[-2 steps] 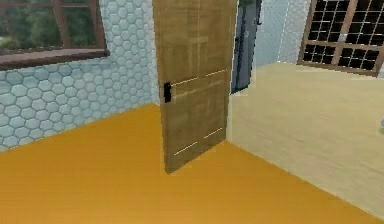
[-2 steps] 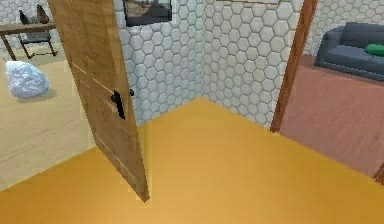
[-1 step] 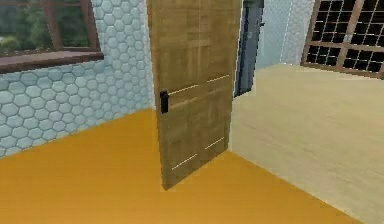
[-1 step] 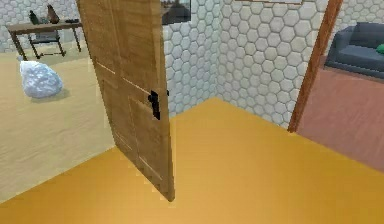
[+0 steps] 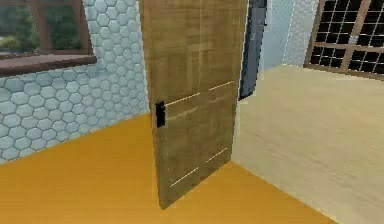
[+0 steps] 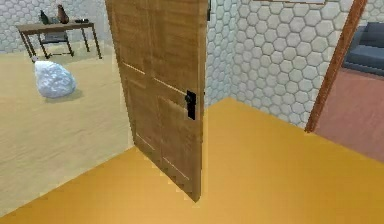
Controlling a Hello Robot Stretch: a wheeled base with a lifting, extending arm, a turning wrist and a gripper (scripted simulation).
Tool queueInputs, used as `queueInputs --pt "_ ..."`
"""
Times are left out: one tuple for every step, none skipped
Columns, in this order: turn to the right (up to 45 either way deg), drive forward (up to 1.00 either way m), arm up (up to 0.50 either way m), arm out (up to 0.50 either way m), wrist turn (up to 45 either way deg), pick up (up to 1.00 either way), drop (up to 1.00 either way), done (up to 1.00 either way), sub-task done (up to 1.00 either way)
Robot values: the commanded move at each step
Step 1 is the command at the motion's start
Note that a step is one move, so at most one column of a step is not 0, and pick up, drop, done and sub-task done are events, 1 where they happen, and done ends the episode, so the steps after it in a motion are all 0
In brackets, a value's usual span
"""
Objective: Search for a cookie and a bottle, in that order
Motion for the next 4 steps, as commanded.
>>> queueInputs --pt "39.0 0.0 0.0 0.0 0.0 0.0 0.0 0.0 0.0" --pt "0.0 1.0 0.0 0.0 0.0 0.0 0.0 0.0 0.0" --pt "0.0 1.0 0.0 0.0 0.0 0.0 0.0 0.0 0.0" --pt "0.0 1.0 0.0 0.0 0.0 0.0 0.0 0.0 0.0"
